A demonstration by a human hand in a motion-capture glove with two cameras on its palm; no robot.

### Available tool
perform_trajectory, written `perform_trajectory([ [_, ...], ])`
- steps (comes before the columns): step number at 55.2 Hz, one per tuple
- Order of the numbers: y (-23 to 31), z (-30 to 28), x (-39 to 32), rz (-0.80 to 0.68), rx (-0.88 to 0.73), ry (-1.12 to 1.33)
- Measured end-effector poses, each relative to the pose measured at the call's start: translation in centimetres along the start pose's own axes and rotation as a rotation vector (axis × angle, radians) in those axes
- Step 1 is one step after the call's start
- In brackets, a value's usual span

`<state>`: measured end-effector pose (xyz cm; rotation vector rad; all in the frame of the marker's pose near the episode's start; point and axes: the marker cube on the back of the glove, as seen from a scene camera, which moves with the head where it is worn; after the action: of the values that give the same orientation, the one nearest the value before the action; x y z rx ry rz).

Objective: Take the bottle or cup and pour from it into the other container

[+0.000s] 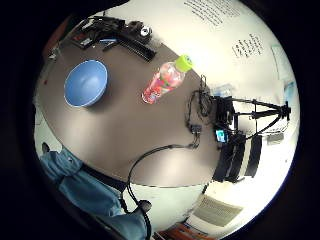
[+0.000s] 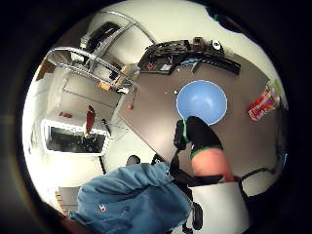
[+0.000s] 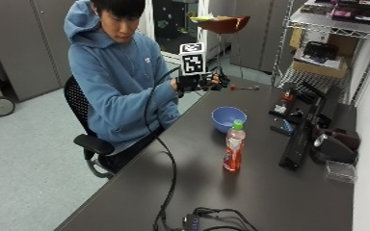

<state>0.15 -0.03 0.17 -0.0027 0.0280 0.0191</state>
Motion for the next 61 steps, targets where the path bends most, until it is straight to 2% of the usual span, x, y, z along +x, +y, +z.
perform_trajectory([
  [28,0.8,-0.3,2.2,0.006,0.014,0.048],
  [61,2.0,-1.4,12.0,0.108,0.023,0.103],
])
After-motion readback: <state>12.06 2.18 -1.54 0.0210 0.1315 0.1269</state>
